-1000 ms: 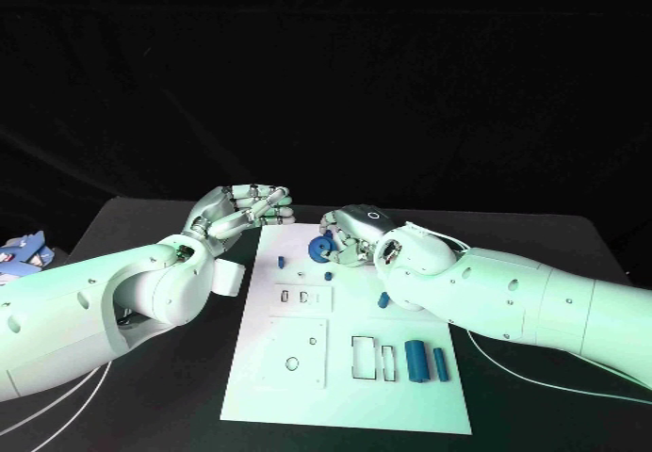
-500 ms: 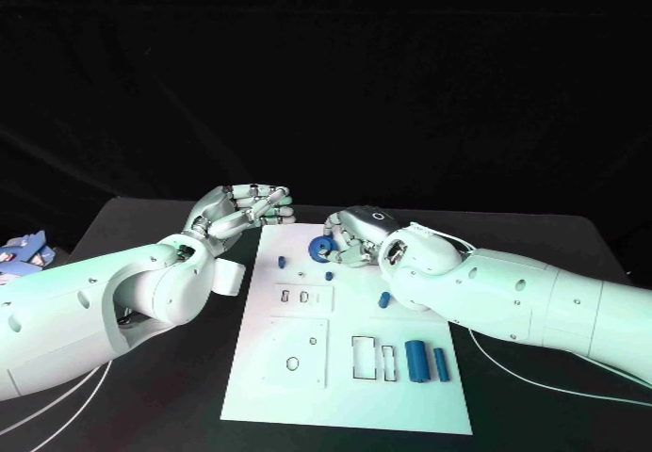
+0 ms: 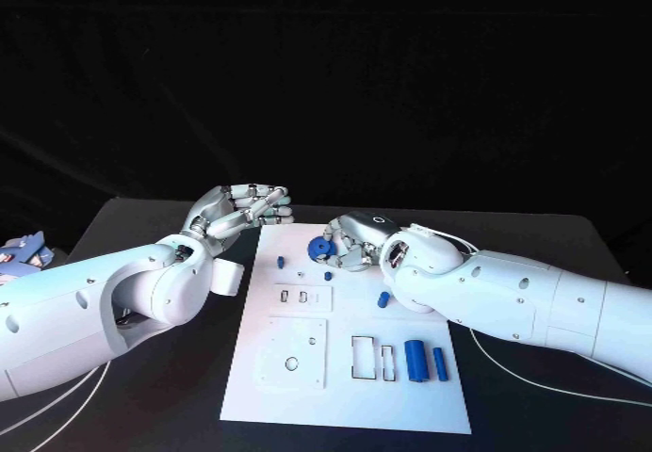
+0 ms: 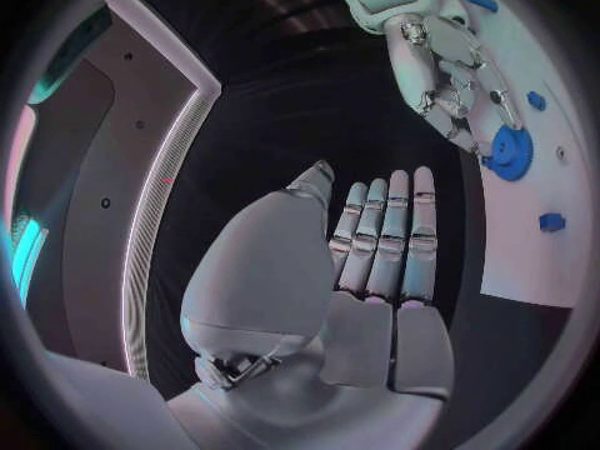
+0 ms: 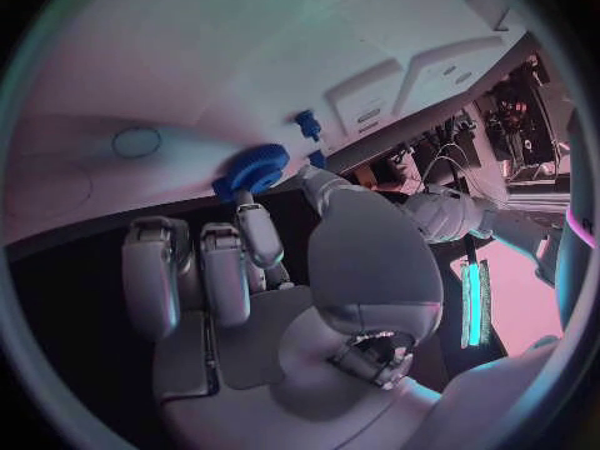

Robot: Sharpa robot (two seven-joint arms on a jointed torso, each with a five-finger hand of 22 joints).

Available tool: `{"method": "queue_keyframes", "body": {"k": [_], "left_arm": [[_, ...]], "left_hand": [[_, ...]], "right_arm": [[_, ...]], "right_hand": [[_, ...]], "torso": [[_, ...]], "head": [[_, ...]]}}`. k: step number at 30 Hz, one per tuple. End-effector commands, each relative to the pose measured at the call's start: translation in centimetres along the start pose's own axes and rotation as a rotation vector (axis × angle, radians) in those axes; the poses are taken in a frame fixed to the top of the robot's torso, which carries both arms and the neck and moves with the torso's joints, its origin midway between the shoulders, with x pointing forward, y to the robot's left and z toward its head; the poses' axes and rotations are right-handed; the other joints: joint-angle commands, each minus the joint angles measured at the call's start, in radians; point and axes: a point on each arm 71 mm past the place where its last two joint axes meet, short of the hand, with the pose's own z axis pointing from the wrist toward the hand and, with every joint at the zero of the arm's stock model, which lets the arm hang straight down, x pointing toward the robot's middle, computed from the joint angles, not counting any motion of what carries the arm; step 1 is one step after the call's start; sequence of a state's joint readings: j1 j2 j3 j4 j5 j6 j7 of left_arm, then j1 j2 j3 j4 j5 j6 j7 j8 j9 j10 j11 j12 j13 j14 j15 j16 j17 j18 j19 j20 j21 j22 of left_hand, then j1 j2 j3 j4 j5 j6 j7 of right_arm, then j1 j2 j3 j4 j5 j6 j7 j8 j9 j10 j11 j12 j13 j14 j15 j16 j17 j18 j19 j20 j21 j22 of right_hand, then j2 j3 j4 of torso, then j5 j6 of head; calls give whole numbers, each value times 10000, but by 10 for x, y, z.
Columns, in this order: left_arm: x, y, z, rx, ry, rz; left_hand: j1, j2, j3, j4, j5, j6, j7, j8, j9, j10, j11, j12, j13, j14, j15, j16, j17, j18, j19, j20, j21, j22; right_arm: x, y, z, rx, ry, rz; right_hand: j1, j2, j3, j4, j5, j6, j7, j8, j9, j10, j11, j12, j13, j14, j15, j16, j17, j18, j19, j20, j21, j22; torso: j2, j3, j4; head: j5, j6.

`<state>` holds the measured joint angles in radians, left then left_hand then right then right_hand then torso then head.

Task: Assemble the parts on the task board

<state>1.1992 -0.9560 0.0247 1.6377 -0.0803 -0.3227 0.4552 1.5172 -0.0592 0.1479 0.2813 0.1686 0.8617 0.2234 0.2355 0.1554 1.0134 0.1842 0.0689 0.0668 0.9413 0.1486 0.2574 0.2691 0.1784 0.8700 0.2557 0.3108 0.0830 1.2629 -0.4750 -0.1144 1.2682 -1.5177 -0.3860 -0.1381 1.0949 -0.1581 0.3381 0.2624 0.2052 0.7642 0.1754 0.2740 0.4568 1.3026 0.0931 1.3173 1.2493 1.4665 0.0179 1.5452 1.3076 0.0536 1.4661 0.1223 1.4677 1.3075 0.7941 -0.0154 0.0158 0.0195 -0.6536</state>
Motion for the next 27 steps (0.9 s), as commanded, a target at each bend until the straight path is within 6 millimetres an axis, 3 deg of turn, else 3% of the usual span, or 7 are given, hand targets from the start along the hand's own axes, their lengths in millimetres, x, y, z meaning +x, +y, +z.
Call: {"method": "queue_keyframes", "body": {"k": [1, 18, 22, 27], "left_arm": [[2, -2, 0, 115, 122, -80], [0, -2, 0, 109, 86, -60], [-1, -2, -1, 110, 68, -51], [-3, -2, -1, 113, 36, -42]], "left_hand": [[-8, -119, 60, -10, -29, -64, 206, -44, -13, -22, 67, -46, 1, -79, 8, -41, 13, 36, -46, 11, -54, -9], [-8, -119, 60, -10, -29, -64, 206, -44, -13, -22, 67, -46, 1, -79, 8, -41, 13, 36, -46, 11, -54, -9], [-8, -119, 60, -10, -29, -64, 206, -44, -13, -22, 67, -46, 1, -79, 8, -41, 13, 36, -46, 11, -54, -9], [-6, -128, 70, -15, -30, -69, 211, -50, -15, -32, 72, -46, 1, -71, 10, -55, 21, 42, -41, 16, -56, -14]], "right_arm": [[7, -1, 0, 97, 674, 21], [2, -8, -9, 247, 281, -192], [-5, -13, -17, 176, -253, -51], [-24, -25, -35, -59, -1091, 711]], "right_hand": [[31, 18, -12, 52, 94, -73, 45, -100, -38, 38, 31, 43, 9, 863, 41, 38, 1822, -175, 112, 50, 39, 1435], [209, 51, -15, 6, 169, -7, 59, -172, -66, 116, 47, 119, 102, 875, 60, 53, 1873, -197, 171, 70, 99, 1515], [272, 66, -9, -12, 211, 39, 55, -185, -71, 157, 44, 156, 145, 875, 60, 54, 1872, -201, 183, 72, 110, 1531], [684, 127, 86, -196, 550, 88, 71, -357, -134, 151, 50, 145, 137, 853, 64, 31, 1788, -180, 131, 78, 50, 1477]], "torso": [[12, -8, 10], [-3, -8, 3], [-7, -6, -11], [-47, -4, -73]], "head": [[-13, -5], [-5, -22], [-3, -17], [19, 19]]}}
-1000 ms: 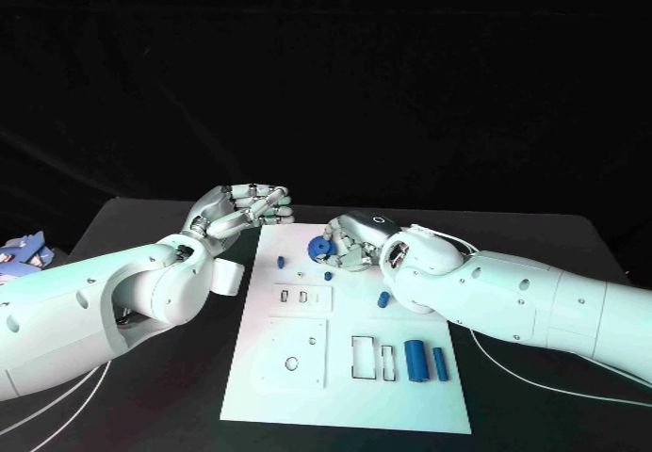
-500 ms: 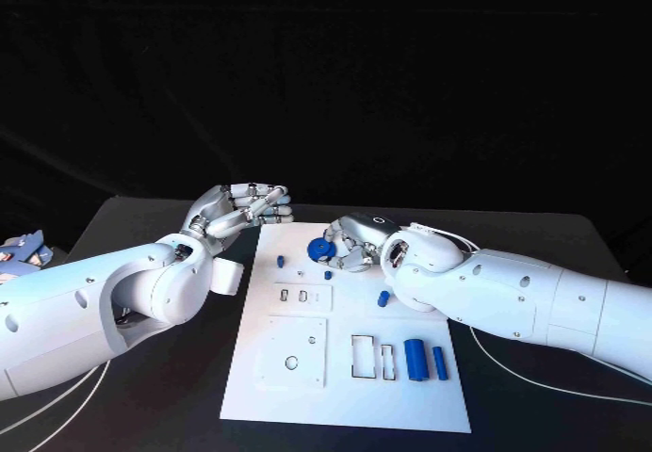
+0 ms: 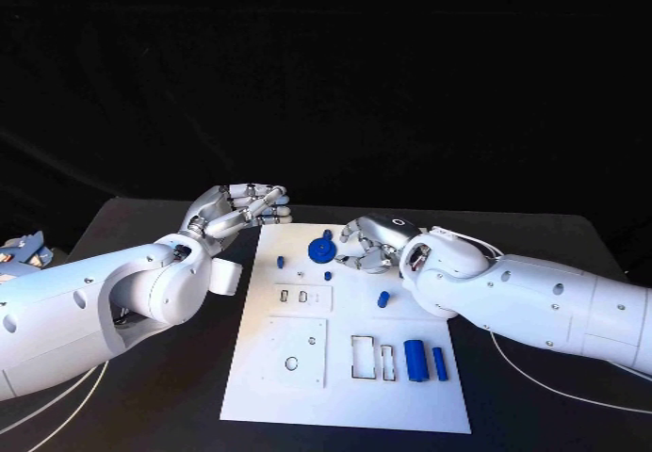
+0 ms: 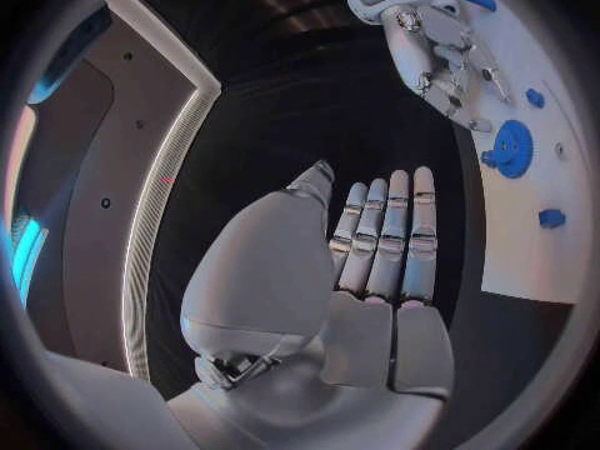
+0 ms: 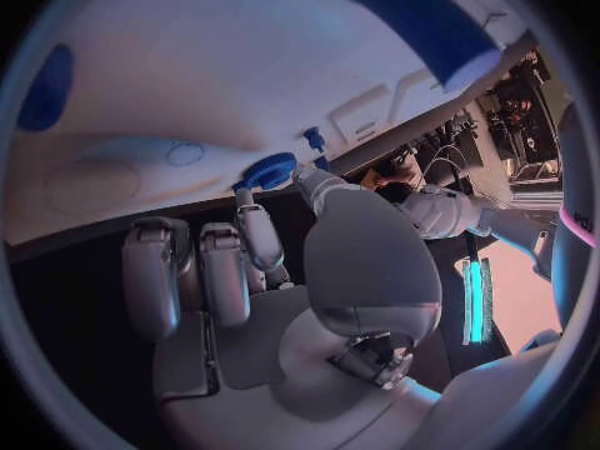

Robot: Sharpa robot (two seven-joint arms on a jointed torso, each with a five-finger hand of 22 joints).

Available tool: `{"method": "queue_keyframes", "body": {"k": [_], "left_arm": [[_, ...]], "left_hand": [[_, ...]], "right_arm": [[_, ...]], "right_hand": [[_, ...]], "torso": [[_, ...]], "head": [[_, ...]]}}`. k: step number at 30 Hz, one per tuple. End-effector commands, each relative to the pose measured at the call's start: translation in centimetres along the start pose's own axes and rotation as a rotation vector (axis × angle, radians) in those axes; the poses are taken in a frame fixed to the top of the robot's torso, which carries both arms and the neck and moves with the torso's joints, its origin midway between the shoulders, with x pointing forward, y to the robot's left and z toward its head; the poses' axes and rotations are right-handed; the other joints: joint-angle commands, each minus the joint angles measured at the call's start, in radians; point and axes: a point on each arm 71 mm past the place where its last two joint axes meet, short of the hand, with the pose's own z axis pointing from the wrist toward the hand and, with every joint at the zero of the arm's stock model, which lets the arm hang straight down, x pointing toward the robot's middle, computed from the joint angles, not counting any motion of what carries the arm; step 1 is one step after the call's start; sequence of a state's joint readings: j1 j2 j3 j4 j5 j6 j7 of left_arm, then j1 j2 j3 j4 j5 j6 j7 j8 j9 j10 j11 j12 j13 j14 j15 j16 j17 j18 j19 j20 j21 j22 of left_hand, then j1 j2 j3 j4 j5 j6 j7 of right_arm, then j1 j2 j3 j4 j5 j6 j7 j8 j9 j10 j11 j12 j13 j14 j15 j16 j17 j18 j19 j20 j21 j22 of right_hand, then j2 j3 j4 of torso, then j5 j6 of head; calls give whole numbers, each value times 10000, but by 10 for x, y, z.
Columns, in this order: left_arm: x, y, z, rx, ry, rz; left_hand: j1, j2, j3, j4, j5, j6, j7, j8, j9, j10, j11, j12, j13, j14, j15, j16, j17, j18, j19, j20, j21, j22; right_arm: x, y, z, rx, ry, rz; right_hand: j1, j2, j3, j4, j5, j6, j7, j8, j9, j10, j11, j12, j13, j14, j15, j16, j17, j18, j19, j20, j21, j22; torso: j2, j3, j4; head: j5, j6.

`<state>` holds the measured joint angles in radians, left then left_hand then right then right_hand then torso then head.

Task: Assemble the parts on the task board

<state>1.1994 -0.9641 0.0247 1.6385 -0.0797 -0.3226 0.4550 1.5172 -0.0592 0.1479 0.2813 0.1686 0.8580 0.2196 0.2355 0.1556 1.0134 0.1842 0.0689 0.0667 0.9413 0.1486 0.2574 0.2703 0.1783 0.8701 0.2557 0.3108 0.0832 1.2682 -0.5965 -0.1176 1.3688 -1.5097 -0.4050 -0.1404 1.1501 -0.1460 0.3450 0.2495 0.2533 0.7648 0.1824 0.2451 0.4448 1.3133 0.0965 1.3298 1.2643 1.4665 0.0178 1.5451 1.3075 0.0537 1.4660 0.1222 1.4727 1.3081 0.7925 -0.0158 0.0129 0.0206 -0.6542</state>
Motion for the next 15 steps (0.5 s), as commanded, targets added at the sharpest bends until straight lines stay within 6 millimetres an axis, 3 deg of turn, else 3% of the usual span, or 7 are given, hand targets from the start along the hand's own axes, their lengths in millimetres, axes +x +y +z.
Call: {"method": "queue_keyframes", "body": {"k": [1, 6, 9, 12, 15], "left_arm": [[0, -2, 0, 120, 88, -69], [-2, -2, -1, 115, 67, -67], [-2, -2, -1, 116, 87, -81], [-1, -1, 0, 112, 126, -103], [1, -1, 0, 115, 177, -130]], "left_hand": [[-6, -128, 70, -15, -30, -32, 250, -50, -17, -32, 72, -46, 1, -71, 10, -55, 8, 42, -42, 17, -57, -16], [-7, -132, 71, -16, -31, -33, 250, -51, -17, -33, 72, -46, 1, -69, 10, -59, 11, 44, -40, 18, -57, -17], [-8, -134, 71, -16, -31, -33, 249, -51, -17, -33, 72, -45, 2, -68, 10, -60, 12, 44, -40, 18, -57, -18], [-6, -137, 73, -18, -31, -31, 247, -51, -17, -32, 71, -44, 2, -64, 10, -62, 14, 45, -38, 19, -57, -19], [-5, -138, 74, -19, -31, -30, 245, -51, -17, -31, 71, -43, 3, -61, 9, -62, 15, 46, -36, 19, -57, -19]], "right_arm": [[-20, -7, -11, -384, -1050, 1005], [-43, -31, -33, -253, -1050, 2571], [-54, -52, -52, -7, -811, 3433], [-60, -74, -68, 293, -584, 3799], [-62, -95, -82, 643, -424, 3865]], "right_hand": [[309, 34, 82, -167, 141, 101, 5, -110, -29, 30, 16, 9, -21, 842, 65, 18, 1743, -169, 99, 81, -35, 1437], [921, 34, 282, -573, 16, 189, 21, -248, -73, -55, 22, -54, -78, 818, 70, -12, 1655, -126, -23, 85, -174, 1305], [1276, -96, 375, -878, -10, 272, 21, -307, -92, -88, 18, -74, -94, 831, 68, 3, 1716, -121, -43, 84, -201, 1292], [1571, -243, 450, -1173, -249, 388, -25, -345, -103, -118, -20, -100, -120, 849, 40, 25, 1798, -119, -48, 66, -215, 1294], [1727, -341, 487, -1344, -415, 512, -67, -338, -100, -142, -57, -126, -145, 857, 14, 35, 1838, -111, -69, 43, -244, 1274]], "torso": [[-43, 4, -67], [-105, 42, -185], [-165, 74, -272], [-199, 103, -309], [-225, 150, -383]], "head": [[22, 24], [13, 39], [-32, 39], [-112, 32], [-105, 31]]}}
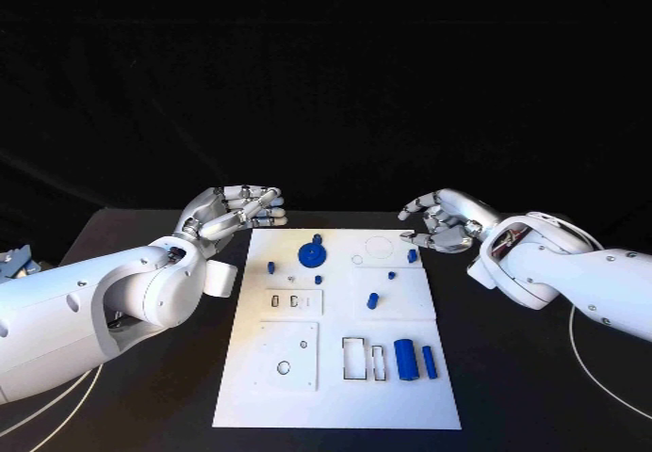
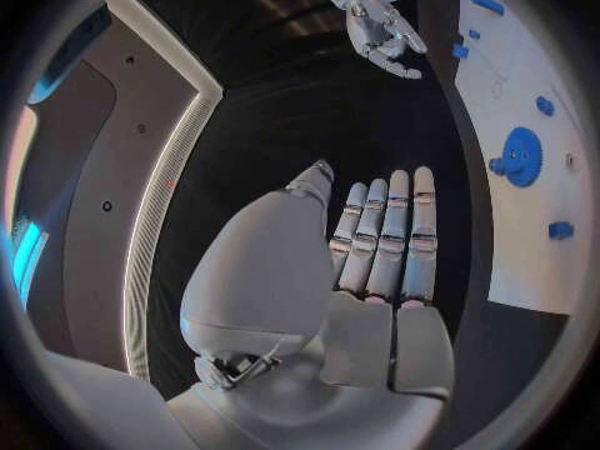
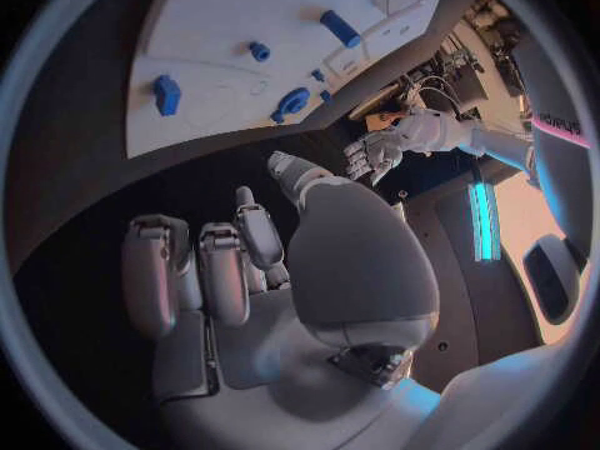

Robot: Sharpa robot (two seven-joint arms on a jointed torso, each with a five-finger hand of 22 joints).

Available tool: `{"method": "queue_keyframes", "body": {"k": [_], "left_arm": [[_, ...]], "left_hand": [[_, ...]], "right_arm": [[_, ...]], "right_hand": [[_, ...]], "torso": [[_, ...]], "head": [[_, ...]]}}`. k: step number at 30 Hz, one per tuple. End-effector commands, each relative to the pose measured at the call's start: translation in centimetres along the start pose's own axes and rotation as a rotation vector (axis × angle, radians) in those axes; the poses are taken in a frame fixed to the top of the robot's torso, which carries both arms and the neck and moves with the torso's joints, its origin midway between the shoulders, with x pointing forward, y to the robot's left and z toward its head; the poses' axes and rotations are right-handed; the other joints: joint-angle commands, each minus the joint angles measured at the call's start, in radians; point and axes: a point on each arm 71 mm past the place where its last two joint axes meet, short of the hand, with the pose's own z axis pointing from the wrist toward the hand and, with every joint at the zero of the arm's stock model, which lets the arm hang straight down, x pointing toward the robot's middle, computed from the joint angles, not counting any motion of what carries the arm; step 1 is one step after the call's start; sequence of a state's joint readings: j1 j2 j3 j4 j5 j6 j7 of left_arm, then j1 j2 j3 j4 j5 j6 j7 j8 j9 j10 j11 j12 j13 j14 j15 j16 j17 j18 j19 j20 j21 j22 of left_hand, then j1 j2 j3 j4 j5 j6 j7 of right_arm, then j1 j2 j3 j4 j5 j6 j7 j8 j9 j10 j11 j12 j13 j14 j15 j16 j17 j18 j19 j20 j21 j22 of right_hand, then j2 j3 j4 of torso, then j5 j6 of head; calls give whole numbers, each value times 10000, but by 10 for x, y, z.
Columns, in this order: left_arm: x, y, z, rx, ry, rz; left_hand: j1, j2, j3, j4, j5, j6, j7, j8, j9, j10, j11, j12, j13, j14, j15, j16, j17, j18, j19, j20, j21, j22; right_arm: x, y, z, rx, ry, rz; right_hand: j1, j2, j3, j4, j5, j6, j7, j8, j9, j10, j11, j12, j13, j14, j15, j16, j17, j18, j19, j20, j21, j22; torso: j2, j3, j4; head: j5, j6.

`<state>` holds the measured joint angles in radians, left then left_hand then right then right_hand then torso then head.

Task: Assemble the parts on the task board

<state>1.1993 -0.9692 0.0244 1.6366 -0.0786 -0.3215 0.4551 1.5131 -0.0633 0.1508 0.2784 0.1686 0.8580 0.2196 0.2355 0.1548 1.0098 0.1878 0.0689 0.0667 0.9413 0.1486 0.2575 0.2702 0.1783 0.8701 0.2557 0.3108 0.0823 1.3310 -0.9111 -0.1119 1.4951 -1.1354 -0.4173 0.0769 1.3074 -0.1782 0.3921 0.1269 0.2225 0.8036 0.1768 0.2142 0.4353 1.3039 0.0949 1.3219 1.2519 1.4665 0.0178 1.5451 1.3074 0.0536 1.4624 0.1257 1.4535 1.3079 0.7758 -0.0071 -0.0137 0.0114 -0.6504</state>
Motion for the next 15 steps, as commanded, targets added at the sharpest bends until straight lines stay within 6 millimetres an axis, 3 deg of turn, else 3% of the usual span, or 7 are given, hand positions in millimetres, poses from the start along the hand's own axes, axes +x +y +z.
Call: {"method": "queue_keyframes", "body": {"k": [1, 5, 11, 13, 15], "left_arm": [[4, -1, 1, 125, 245, -157], [5, -1, 1, 124, 285, -178], [5, -1, 2, 125, 324, -199], [5, -1, 2, 125, 334, -205], [5, 0, 2, 126, 338, -207]], "left_hand": [[36, -98, 45, 10, -31, -30, 245, -51, -8, 5, 35, -42, 3, -60, 9, -62, 17, 46, -36, 20, -57, -11], [41, -100, 51, 6, -31, -28, 242, -50, -8, 7, 33, -40, 3, -45, 5, -59, 22, 49, -29, 19, -53, -11], [47, -103, 56, 1, -30, -26, 240, -50, -8, 9, 29, -39, 4, -26, 1, -54, 29, 53, -19, 18, -49, -10], [47, -103, 56, 1, -30, -26, 240, -50, -8, 9, 29, -39, 4, -26, 1, -54, 29, 53, -19, 18, -49, -10], [47, -103, 56, 1, -30, -26, 240, -50, -8, 9, 29, -39, 4, -26, 1, -54, 29, 53, -19, 18, -49, -10]], "right_arm": [[-2, -15, -10, -32, 651, 1103], [-5, -38, -20, 399, 682, 902], [1, -55, -25, 797, 752, 700], [4, -58, -24, 867, 772, 668], [7, -60, -22, 935, 757, 631]], "right_hand": [[195, -34, 30, -157, -121, 137, -26, -32, -6, -52, -50, -51, -24, 859, 6, 38, 1848, -107, -41, 2, -63, 1267], [345, -125, 88, -329, -121, 88, -22, -111, -36, -119, -58, -118, -96, 867, -13, 47, 1885, -105, -48, -22, -78, 1263], [449, -174, 166, -497, -117, -184, 70, -327, -106, -230, 21, -220, -208, 873, 49, 55, 1916, -97, -76, 14, -121, 1233], [453, -174, 171, -505, -117, -198, 73, -339, -109, -232, 25, -221, -209, 871, 52, 53, 1908, -98, -72, 17, -118, 1238], [480, -168, 203, -548, -100, -260, 86, -389, -123, -248, 38, -233, -221, 872, 66, 54, 1915, -90, -93, 30, -145, 1215]], "torso": [[-63, 73, -130], [-90, 134, -178], [-81, 185, -189], [-79, 181, -170], [-83, 151, -164]], "head": [[-14, -16], [-44, -47], [-35, -91], [-37, -110], [-22, -119]]}}
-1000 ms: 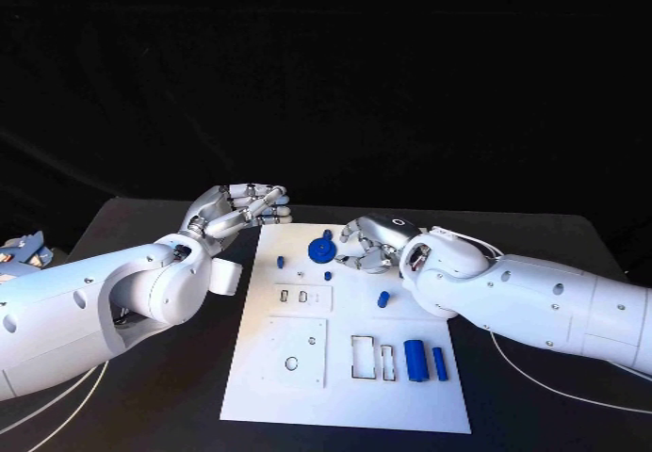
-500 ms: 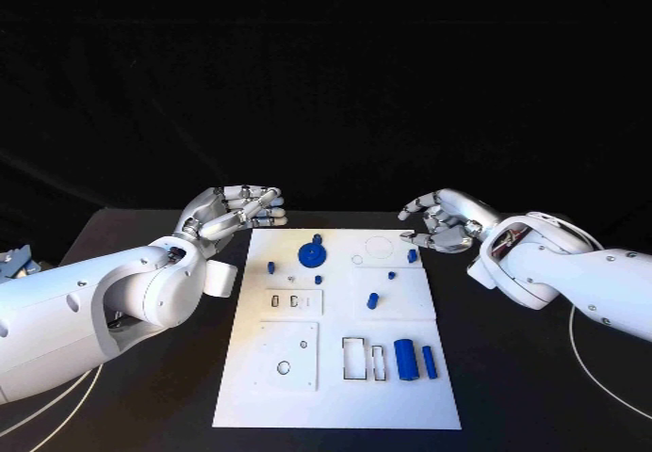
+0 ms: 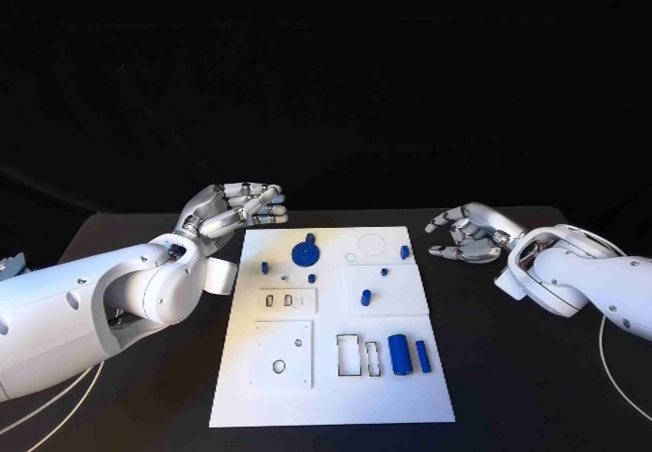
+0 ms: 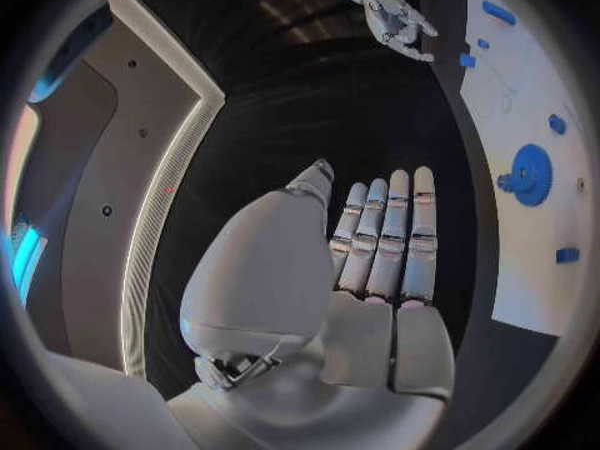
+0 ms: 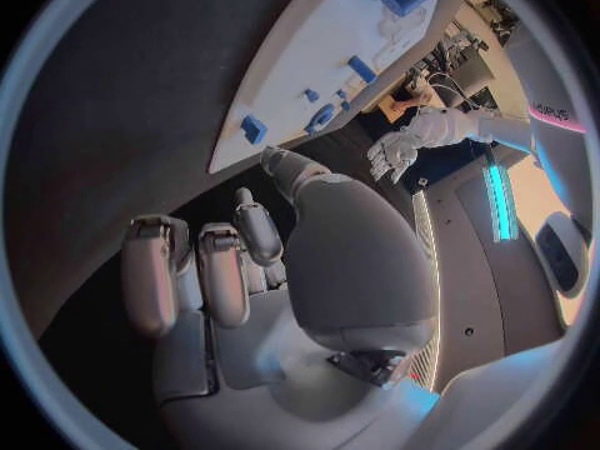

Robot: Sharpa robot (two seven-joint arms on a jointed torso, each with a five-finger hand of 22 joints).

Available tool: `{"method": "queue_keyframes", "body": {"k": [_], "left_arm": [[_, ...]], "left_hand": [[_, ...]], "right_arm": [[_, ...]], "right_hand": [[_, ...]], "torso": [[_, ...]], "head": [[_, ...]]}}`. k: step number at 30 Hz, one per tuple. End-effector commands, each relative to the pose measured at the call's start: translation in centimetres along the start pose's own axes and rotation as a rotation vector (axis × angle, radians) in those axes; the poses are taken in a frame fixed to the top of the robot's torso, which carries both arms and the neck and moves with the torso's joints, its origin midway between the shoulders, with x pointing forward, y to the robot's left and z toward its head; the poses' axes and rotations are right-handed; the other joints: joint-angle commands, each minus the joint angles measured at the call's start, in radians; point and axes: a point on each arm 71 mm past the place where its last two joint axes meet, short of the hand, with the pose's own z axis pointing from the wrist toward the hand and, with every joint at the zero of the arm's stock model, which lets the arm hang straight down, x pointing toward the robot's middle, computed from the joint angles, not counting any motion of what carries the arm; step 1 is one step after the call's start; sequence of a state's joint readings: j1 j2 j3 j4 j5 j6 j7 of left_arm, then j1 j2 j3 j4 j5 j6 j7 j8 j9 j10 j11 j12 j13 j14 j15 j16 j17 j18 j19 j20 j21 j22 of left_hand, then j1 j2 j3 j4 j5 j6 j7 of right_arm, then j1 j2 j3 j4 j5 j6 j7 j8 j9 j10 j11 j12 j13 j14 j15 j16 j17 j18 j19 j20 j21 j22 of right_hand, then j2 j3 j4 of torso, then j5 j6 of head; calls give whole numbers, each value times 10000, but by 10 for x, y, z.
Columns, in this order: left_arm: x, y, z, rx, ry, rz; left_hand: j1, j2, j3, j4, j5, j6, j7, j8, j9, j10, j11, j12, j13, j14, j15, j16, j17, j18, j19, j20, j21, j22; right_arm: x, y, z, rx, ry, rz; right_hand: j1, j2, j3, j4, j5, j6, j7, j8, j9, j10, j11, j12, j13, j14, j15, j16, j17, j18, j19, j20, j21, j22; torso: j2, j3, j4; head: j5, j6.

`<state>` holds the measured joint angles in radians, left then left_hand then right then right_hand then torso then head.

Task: Assemble the parts on the task board

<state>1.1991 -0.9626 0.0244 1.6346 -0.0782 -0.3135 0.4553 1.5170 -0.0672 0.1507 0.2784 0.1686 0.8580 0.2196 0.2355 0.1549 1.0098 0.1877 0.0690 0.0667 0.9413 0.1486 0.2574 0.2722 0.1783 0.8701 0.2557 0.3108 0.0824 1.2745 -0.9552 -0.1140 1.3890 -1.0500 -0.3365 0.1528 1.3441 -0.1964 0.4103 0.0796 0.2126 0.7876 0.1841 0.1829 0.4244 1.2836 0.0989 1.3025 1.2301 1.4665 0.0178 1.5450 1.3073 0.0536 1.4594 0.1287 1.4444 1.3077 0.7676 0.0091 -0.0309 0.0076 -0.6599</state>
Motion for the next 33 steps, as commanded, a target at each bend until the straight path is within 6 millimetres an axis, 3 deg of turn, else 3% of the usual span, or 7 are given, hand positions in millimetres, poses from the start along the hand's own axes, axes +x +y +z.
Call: {"method": "queue_keyframes", "body": {"k": [1, 10, 15, 18, 33], "left_arm": [[3, -1, 1, 125, 228, -144], [3, -1, 1, 123, 241, -152], [3, -1, 1, 123, 247, -155], [3, -1, 1, 119, 246, -154], [3, 0, 2, 98, 248, -155]], "left_hand": [[8, -64, 56, 1, -30, -26, 240, -50, -9, 8, 30, -39, 4, -26, 1, -54, 9, 53, -20, 18, -49, -11], [8, -64, 56, 1, -30, -26, 240, -50, -9, 8, 30, -39, 4, -26, 1, -54, 9, 53, -20, 18, -49, -11], [8, -64, 56, 1, -30, -26, 240, -50, -9, 8, 30, -39, 4, -26, 1, -54, 9, 53, -20, 18, -49, -11], [8, -64, 56, 1, -30, -26, 240, -50, -9, 8, 30, -39, 4, -26, 1, -54, 9, 53, -20, 18, -49, -11], [17, -66, 71, -6, -28, -24, 239, -52, -9, 8, 27, -38, 5, 7, -7, -50, 23, 56, 1, 16, -41, -11]], "right_arm": [[6, 0, 4, -138, 221, 13], [20, 0, 16, 22, 229, -12], [29, 1, 20, 73, 352, 4], [34, 1, 22, 82, 446, 1], [44, 4, 28, 35, 527, -68]], "right_hand": [[123, 21, 36, -90, 12, -115, 14, -90, -17, -38, 0, -32, 6, 875, 69, 58, 1930, -90, -60, 3, -52, 1219], [136, 64, 75, -103, 24, -107, 18, -97, -16, 20, 2, 20, 66, 881, 73, 65, 1953, -94, -48, 9, -41, 1234], [133, 123, 136, -123, -11, -23, -4, -75, -2, 77, -11, 70, 116, 884, 70, 69, 1967, -91, -51, 14, -50, 1229], [104, 149, 223, -169, -94, 191, -120, -6, 29, 119, -105, 109, 154, 881, 5, 66, 1957, -87, -48, -20, -55, 1233], [-9, 232, 356, -167, -161, 431, -163, 40, 44, 261, -156, 225, 285, 892, -54, 77, 2000, -102, -5, -83, -18, 1285]], "torso": [[-3, -17, 1], [16, -27, 34], [8, -29, 19], [9, -24, 6], [6, -20, 14]], "head": [[26, -34], [39, -64], [64, -81], [84, -85], [151, -91]]}}
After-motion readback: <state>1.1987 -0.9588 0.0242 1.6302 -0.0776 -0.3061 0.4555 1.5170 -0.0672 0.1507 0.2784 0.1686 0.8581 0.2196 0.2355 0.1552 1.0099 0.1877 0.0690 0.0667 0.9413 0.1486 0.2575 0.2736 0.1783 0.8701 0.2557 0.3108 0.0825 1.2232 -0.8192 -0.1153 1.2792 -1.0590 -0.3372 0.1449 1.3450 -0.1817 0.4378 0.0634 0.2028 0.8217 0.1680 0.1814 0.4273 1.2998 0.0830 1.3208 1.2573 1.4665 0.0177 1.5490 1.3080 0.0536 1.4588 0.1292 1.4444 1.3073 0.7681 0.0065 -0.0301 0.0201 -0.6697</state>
